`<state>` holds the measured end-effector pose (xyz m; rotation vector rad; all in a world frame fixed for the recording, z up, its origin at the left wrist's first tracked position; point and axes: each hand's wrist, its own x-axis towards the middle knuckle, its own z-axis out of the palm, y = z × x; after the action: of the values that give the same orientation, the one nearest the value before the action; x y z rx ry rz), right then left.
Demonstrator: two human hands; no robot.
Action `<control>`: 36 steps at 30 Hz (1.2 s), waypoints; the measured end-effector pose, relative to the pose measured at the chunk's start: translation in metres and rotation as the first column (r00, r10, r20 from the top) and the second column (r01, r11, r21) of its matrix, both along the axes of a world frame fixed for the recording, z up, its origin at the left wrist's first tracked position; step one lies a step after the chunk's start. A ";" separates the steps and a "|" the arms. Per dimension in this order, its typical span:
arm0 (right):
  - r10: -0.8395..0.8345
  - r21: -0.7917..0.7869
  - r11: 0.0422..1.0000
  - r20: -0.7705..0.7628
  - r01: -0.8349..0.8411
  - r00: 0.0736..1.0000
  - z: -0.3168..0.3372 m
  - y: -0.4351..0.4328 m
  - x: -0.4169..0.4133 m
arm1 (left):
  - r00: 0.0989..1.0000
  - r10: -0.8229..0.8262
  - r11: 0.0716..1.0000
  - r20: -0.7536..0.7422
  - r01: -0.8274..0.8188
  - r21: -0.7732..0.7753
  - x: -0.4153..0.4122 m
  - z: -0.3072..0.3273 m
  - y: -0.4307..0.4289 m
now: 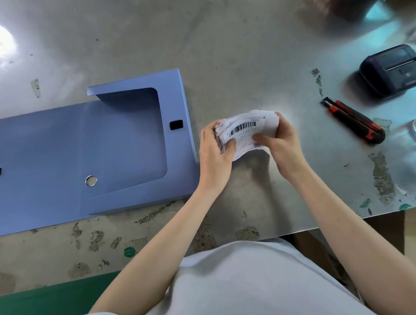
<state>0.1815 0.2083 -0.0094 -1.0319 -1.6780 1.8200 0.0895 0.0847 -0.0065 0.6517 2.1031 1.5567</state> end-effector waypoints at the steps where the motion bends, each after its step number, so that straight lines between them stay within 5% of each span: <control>1: 0.005 0.027 1.000 0.016 -0.006 1.000 -0.002 0.001 0.003 | 0.999 -0.020 1.000 -0.025 0.020 0.006 0.001 -0.002 -0.001; 11: -0.064 0.099 0.994 0.130 0.051 0.989 -0.013 -0.007 0.007 | 0.997 -0.025 0.994 0.072 0.032 -0.101 0.004 -0.017 -0.008; 23: 0.020 0.127 0.992 0.016 -0.022 1.000 0.020 -0.031 -0.041 | 0.964 0.173 0.982 -0.201 -0.184 -0.041 -0.049 0.021 -0.050; 30: 0.165 0.218 0.960 0.076 -0.178 0.983 0.024 -0.069 -0.092 | 0.935 0.324 0.935 -0.146 -0.340 -0.101 -0.095 0.027 -0.103; 36: 0.273 0.232 0.923 0.161 -0.306 0.948 0.024 -0.103 -0.137 | 0.926 0.373 0.913 0.055 -0.356 -0.197 -0.137 0.019 -0.154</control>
<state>0.0449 0.1050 0.0144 -0.8373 -2.1749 1.6768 -0.0472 -0.0698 0.0129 0.1209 2.3595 1.5135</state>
